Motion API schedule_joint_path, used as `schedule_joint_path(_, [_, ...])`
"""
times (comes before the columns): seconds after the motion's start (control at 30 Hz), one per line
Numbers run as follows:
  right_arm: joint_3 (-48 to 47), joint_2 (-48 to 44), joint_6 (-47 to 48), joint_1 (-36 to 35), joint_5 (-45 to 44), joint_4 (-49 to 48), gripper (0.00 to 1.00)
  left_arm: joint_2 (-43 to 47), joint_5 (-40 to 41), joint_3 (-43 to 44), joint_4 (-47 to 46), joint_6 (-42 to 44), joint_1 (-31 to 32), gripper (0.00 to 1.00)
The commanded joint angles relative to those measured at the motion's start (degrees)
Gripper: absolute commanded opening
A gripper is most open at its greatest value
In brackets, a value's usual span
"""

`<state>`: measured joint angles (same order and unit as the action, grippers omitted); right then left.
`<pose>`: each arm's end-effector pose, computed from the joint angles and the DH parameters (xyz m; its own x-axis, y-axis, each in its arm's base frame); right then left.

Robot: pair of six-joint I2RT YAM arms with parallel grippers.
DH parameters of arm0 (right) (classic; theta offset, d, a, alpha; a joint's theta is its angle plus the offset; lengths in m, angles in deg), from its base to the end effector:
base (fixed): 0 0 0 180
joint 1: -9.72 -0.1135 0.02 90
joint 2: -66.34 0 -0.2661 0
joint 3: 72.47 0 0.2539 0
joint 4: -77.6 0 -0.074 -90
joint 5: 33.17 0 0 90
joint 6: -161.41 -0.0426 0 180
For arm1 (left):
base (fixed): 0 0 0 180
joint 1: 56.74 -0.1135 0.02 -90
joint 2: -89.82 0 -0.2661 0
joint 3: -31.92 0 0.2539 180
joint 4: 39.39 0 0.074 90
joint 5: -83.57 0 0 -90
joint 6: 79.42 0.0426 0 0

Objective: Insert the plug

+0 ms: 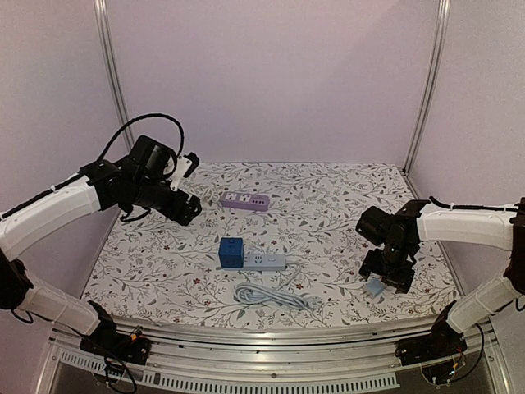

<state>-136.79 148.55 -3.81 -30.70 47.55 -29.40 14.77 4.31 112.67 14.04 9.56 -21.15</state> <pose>0.1748 0.1398 0.1831 -0.8148 0.5595 -0.1519 0.5723 0.8181 -0.0562 0.2339 -0.1576 0.3101 -0.6100 0.4151 -0.6750 0.4591 0.8794 0.1259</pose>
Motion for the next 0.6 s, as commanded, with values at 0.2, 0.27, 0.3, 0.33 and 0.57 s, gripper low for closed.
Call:
schedule_joint_path(0.2, [7.63, 1.19, -5.8, 2.7, 6.45, -12.85, 0.8, 3.4, -4.03, -3.38, -0.53, -1.67, -0.44, 0.89])
schedule_joint_path(0.27, [7.76, 1.24, -6.13, 2.72, 6.36, -13.69, 0.78, 3.5, -4.35, -3.66, -0.36, -1.75, -0.44, 0.88])
schedule_joint_path(0.3, [7.64, 1.28, -6.12, 2.7, 6.18, -14.14, 0.78, 3.55, -4.53, -3.83, -0.31, -1.76, -0.44, 0.87])
schedule_joint_path(0.33, [7.41, 1.32, -6.02, 2.68, 5.95, -14.24, 0.77, 3.59, -4.65, -3.95, -0.33, -1.73, -0.44, 0.88])
schedule_joint_path(0.57, [6.75, 2.0, -6.09, 2.71, 5.79, -14.02, 0.68, 3.12, -4.97, -4.25, -0.57, -0.97, -0.44, 0.87])
